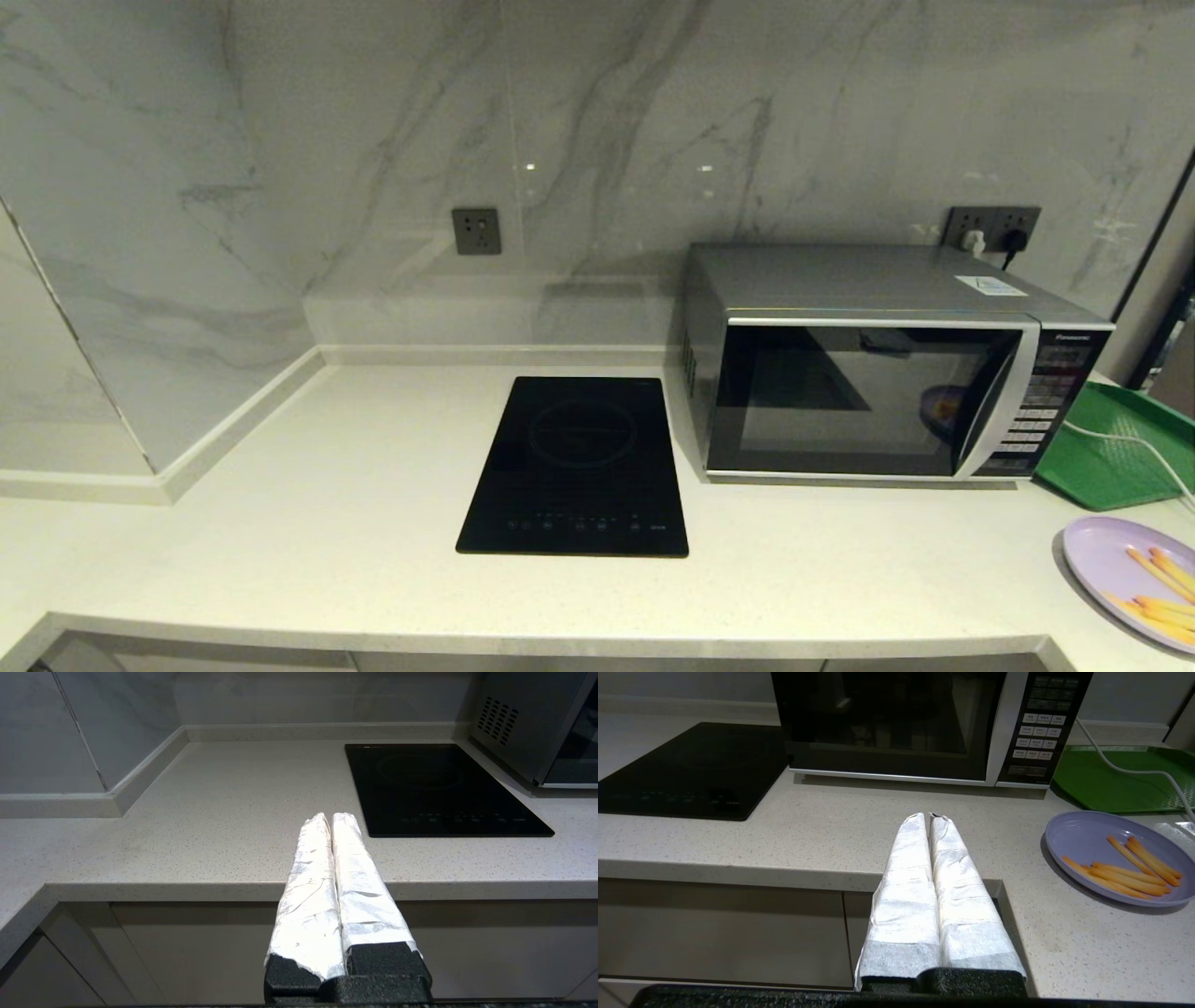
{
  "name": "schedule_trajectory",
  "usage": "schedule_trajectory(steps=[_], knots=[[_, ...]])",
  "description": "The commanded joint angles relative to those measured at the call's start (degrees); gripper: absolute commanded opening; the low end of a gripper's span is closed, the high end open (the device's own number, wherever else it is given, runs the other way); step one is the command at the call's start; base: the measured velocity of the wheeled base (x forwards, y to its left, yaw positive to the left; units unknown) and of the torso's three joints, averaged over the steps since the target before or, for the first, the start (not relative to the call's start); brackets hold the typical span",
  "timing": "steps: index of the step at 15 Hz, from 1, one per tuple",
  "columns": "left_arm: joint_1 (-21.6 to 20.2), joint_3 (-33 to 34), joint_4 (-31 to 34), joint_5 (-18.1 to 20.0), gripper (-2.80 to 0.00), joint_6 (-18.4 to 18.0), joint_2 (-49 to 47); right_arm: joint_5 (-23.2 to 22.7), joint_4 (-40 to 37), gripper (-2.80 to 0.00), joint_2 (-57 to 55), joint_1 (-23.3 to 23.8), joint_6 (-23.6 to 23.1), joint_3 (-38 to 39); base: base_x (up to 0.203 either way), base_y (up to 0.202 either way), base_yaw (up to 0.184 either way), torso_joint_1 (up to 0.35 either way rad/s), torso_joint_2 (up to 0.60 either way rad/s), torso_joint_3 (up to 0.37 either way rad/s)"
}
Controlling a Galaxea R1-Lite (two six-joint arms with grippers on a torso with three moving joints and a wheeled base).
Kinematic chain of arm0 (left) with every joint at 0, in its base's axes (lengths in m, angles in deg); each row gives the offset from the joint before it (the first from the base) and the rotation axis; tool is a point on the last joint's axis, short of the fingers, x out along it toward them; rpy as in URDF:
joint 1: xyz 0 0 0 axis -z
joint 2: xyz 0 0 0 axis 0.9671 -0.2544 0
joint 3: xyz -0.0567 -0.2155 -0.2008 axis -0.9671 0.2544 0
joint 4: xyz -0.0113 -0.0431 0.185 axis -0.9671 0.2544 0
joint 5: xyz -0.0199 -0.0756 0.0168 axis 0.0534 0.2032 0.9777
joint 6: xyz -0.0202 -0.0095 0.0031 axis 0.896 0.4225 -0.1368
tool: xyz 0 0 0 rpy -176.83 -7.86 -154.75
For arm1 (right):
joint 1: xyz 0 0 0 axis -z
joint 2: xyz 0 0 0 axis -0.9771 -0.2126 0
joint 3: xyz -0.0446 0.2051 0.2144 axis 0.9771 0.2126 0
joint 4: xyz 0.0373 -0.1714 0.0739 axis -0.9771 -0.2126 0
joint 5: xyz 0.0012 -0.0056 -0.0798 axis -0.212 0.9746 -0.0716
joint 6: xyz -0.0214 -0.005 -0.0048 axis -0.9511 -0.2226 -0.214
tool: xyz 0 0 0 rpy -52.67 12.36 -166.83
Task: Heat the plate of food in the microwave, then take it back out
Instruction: Open the microwave oven
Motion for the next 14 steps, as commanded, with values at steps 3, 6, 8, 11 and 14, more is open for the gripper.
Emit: schedule_trajectory(steps=[3, 6, 8, 11, 14], knots=[[0.04, 0.01, -0.02, -0.01, -2.80, 0.00, 0.00, -0.03, 0.12, -2.80, 0.04, 0.05, -0.32, 0.05, 0.000, 0.000, 0.000, 0.000, 0.00, 0.000], [0.01, 0.01, -0.02, -0.01, -2.80, 0.03, 0.00, 0.02, 0.06, -2.80, 0.04, 0.02, -0.80, -0.16, 0.000, 0.000, 0.000, 0.000, 0.00, 0.000], [0.04, 0.01, -0.02, -0.01, -2.80, 0.09, 0.00, 0.23, -0.48, -2.80, 0.04, 0.01, -0.74, -4.35, 0.000, 0.000, 0.000, 0.000, 0.00, 0.000], [-0.04, 0.01, -0.02, -0.01, -2.80, 0.08, 0.00, 0.49, -6.30, -2.80, -1.31, 0.04, -0.79, -16.67, 0.000, 0.000, 0.000, 0.000, 0.00, 0.000], [0.03, 0.01, -0.02, -0.01, -2.80, 0.08, 0.00, 6.09, -24.25, -2.80, -5.77, 0.04, -0.85, -33.52, 0.000, 0.000, 0.000, 0.000, 0.00, 0.000]])
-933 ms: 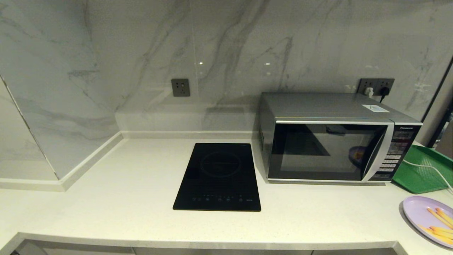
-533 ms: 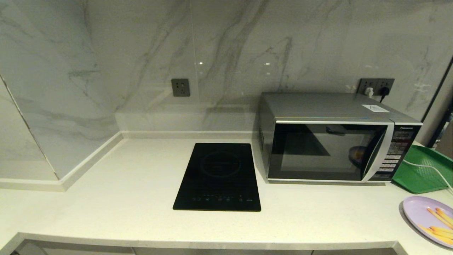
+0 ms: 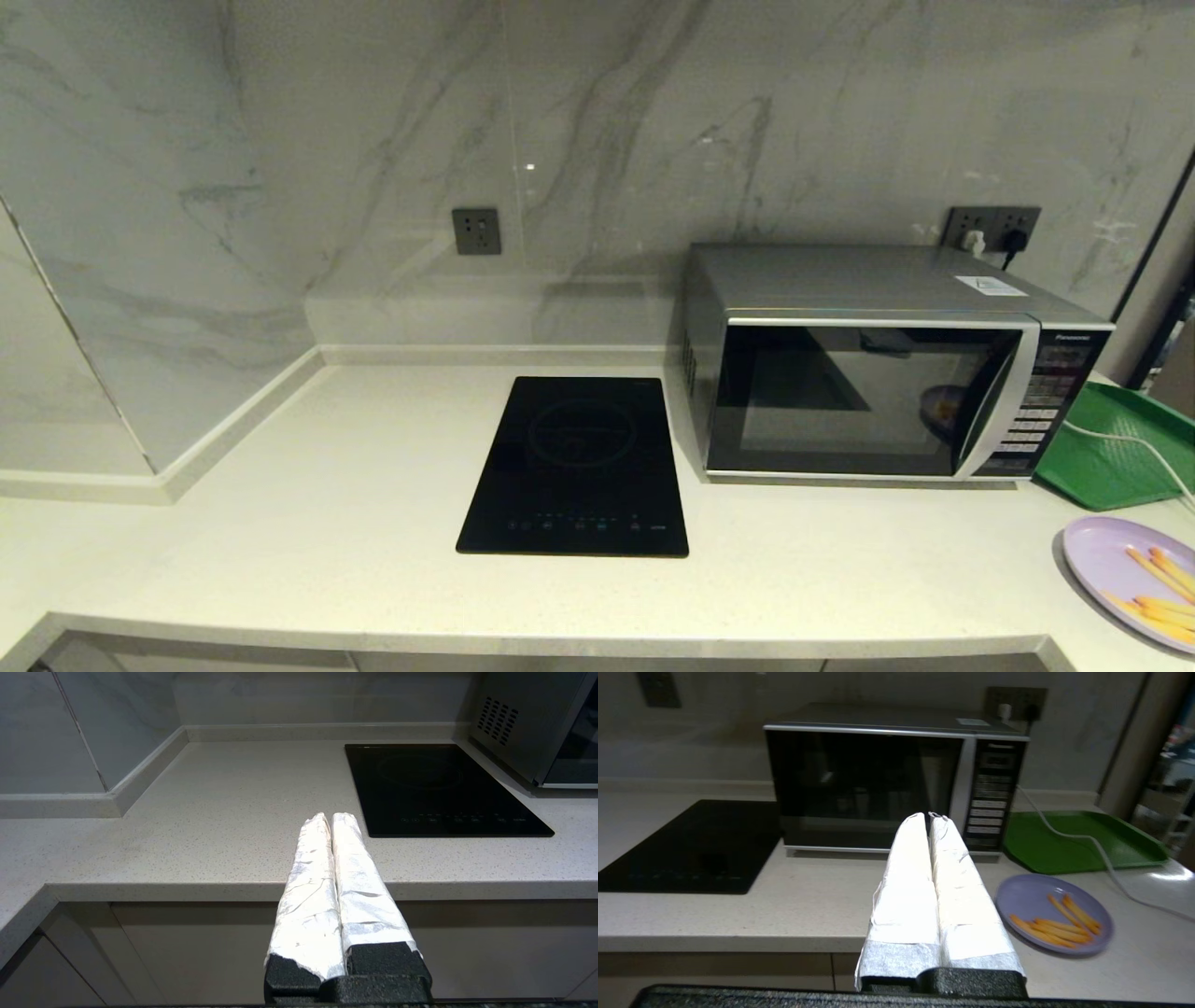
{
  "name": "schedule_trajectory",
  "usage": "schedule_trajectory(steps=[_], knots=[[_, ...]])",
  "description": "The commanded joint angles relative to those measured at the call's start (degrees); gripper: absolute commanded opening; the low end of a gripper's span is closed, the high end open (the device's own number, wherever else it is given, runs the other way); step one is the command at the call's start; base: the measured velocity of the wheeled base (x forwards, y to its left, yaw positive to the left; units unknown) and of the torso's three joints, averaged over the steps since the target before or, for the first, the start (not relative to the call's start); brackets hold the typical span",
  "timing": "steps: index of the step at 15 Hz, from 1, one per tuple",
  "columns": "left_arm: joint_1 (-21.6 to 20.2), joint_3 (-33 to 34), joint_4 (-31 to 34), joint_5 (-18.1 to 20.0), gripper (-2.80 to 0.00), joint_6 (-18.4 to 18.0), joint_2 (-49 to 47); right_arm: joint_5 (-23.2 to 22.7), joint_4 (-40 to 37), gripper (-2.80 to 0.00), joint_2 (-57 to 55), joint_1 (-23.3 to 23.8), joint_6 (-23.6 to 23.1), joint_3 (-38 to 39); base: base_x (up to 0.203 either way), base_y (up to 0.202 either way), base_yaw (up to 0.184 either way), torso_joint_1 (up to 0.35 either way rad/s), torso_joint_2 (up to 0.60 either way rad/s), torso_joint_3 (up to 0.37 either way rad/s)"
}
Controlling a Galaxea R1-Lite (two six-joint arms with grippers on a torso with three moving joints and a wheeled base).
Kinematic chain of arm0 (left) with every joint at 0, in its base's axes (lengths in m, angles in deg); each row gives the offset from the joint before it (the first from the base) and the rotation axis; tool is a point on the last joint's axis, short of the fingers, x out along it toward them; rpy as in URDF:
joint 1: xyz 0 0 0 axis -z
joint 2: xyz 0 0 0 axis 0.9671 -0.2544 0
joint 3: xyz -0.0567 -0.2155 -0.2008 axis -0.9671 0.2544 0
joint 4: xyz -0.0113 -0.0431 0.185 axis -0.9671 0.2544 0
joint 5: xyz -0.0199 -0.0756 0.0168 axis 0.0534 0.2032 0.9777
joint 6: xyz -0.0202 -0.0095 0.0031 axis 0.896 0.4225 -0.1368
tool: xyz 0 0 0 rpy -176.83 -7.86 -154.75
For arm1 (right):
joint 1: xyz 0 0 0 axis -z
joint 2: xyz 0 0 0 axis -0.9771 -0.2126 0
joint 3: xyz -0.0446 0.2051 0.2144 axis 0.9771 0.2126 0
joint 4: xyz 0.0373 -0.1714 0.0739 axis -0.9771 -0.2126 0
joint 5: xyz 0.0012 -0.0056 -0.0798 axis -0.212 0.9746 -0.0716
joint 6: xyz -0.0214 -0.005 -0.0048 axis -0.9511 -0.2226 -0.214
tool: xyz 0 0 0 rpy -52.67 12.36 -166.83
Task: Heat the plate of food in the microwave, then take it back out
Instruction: Open the microwave oven
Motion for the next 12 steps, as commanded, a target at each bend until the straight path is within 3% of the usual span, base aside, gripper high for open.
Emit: schedule_trajectory(steps=[1, 3, 8, 12], knots=[[0.04, 0.01, -0.01, -0.01, -2.80, 0.09, 0.00, 4.94, -15.44, -2.80, -6.80, 0.02, 0.02, -12.49, 0.000, 0.000, 0.000, 0.000, 0.00, 0.000], [0.03, 0.01, -0.01, -0.01, -2.80, 0.01, 0.00, 8.34, -19.26, -2.80, -14.20, 0.07, 1.73, -15.95, 0.000, 0.000, 0.000, 0.000, 0.00, 0.000], [-0.02, 0.01, -0.01, -0.01, -2.80, 0.00, 0.00, 14.51, -20.71, -2.80, -39.65, 0.68, 6.20, -24.99, 0.000, 0.000, 0.000, 0.000, 0.00, 0.000], [0.04, 0.01, -0.01, -0.01, -2.80, 0.00, 0.00, 15.74, -14.73, -2.80, -59.57, 0.64, 6.25, -28.70, 0.000, 0.000, 0.000, 0.000, 0.00, 0.000]])
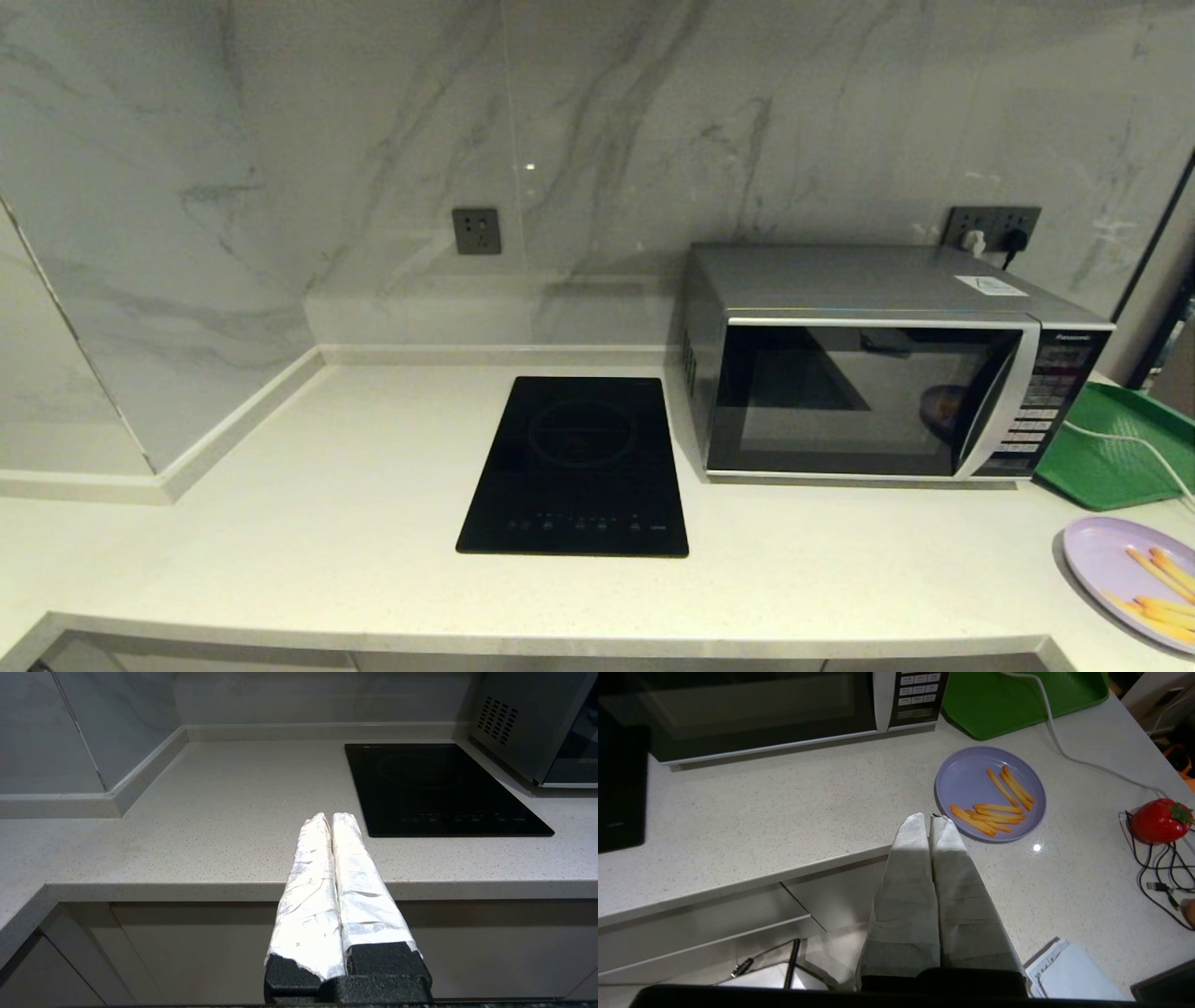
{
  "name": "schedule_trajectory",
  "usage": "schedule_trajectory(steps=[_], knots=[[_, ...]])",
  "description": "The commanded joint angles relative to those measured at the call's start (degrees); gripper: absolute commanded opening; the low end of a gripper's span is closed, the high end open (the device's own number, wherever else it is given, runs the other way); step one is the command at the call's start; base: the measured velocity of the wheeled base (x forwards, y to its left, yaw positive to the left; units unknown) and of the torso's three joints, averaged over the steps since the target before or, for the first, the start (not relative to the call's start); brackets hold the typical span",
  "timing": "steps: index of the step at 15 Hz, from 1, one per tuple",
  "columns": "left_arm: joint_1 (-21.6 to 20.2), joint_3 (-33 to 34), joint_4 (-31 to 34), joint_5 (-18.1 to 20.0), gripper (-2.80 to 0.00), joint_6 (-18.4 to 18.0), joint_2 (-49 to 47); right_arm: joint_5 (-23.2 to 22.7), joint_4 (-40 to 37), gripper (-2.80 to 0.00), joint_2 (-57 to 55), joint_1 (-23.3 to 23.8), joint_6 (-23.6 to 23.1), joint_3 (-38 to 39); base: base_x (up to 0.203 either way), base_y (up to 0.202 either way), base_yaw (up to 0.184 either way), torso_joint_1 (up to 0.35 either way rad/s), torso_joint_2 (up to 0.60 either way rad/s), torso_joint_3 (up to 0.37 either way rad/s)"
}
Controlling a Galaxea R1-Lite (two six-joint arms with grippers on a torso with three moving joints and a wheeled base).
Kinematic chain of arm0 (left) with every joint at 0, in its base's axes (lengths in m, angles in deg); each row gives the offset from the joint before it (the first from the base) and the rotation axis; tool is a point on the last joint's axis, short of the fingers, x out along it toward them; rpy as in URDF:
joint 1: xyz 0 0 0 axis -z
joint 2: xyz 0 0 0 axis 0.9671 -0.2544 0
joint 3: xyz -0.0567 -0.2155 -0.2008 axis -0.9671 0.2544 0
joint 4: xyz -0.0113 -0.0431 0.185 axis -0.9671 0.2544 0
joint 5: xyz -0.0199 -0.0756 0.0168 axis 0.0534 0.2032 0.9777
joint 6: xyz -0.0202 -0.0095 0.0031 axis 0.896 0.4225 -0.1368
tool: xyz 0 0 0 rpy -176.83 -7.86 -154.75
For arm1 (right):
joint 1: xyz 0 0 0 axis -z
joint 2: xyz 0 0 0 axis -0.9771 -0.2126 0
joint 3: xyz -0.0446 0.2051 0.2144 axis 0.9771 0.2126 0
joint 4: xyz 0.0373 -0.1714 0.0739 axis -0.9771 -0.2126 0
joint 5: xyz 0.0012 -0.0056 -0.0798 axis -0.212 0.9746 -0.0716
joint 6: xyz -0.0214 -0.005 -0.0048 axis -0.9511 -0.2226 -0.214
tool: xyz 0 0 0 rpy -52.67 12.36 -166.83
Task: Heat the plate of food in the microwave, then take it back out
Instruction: Open the microwave oven
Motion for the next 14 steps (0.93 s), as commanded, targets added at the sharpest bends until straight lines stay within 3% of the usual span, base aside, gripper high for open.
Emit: schedule_trajectory(steps=[1, 2, 7, 12, 14], knots=[[0.04, 0.01, -0.03, -0.03, -2.80, 0.05, 0.00, 0.65, 4.64, -2.80, -16.44, -0.14, -0.63, -1.22, 0.000, 0.000, 0.000, 0.000, 0.00, 0.000], [0.04, 0.01, -0.03, -0.03, -2.80, 0.04, 0.00, 1.78, 7.68, 0.00, -20.30, -0.16, -0.73, -1.37, 0.000, 0.000, 0.000, 0.000, 0.00, 0.000], [-0.04, 0.01, -0.03, -0.03, -2.80, 0.10, 0.00, 7.60, 20.40, 0.00, -36.43, -1.80, -0.95, -1.88, 0.000, 0.000, 0.000, 0.000, 0.00, 0.000], [-0.04, 0.01, -0.03, -0.03, -2.80, 0.12, 0.00, 19.63, 28.13, 0.00, -49.75, -5.77, -1.44, -1.97, 0.000, 0.000, 0.000, 0.000, 0.00, 0.000], [-0.05, 0.01, -0.03, -0.03, -2.80, 0.12, 0.00, 22.24, 33.52, 0.00, -54.04, -7.41, -1.43, -2.12, 0.000, 0.000, 0.000, 0.000, 0.00, 0.000]])
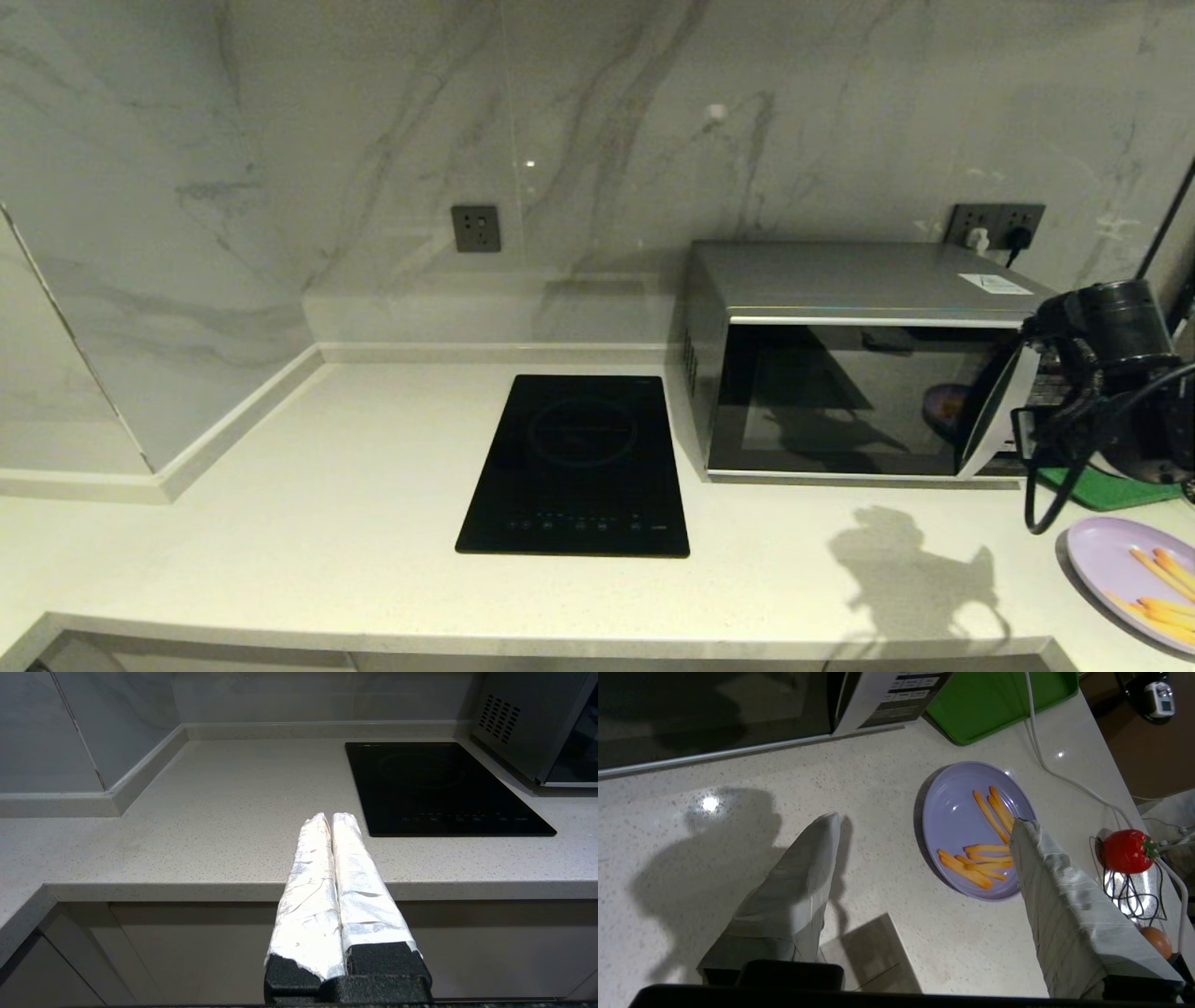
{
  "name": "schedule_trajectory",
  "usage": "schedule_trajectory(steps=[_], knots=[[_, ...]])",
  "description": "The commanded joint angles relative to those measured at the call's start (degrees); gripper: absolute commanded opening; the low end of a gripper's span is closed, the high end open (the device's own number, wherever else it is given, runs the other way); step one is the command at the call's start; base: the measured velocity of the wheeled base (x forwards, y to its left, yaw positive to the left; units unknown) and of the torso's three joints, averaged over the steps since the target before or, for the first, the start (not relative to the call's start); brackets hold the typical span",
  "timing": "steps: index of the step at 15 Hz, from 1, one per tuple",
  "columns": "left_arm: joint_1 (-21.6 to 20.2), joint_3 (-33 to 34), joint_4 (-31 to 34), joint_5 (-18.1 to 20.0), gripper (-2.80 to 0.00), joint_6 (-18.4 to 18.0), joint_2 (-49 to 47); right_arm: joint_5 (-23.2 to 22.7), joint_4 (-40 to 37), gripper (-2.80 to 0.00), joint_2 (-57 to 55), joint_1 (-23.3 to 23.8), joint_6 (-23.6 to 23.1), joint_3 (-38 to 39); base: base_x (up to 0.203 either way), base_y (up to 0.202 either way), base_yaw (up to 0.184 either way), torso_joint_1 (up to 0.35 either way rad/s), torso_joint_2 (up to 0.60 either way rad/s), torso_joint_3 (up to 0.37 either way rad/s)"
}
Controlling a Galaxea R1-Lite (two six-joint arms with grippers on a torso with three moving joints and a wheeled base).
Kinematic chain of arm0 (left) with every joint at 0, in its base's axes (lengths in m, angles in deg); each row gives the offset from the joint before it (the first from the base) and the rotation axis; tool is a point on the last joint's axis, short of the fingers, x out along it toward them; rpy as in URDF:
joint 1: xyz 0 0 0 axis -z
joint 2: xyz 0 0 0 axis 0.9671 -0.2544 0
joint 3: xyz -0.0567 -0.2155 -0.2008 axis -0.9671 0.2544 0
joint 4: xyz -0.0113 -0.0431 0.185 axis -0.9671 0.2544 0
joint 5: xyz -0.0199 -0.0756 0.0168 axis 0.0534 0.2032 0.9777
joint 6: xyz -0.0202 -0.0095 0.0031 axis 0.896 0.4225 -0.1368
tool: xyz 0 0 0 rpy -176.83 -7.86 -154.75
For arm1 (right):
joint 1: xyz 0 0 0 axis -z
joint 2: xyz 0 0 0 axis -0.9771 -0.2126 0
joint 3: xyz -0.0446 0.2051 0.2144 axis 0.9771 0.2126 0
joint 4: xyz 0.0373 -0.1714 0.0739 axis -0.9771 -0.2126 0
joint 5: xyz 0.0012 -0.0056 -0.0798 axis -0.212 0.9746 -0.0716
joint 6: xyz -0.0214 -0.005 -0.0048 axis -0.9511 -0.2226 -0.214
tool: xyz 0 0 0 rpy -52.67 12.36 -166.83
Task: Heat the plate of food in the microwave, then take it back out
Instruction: Open the microwave oven
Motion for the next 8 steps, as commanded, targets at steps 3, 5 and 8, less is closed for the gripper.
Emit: schedule_trajectory(steps=[3, 5, 8], knots=[[0.04, 0.01, -0.04, -0.01, -2.80, 0.08, 0.00, 3.22, 8.19, 0.00, -9.72, -2.44, 0.07, -1.04, 0.000, 0.000, 0.000, 0.000, 0.00, 0.000], [0.04, 0.01, -0.04, -0.01, -2.80, 0.00, 0.00, 3.18, 8.24, 0.00, -10.58, -1.99, 0.29, -1.64, 0.000, 0.000, 0.000, 0.000, 0.00, 0.000], [-0.02, 0.01, -0.04, -0.01, -2.80, 0.06, 0.00, 4.48, 8.41, 0.00, -13.05, -1.31, 0.91, -4.63, 0.000, 0.000, 0.000, 0.000, 0.00, 0.000]])
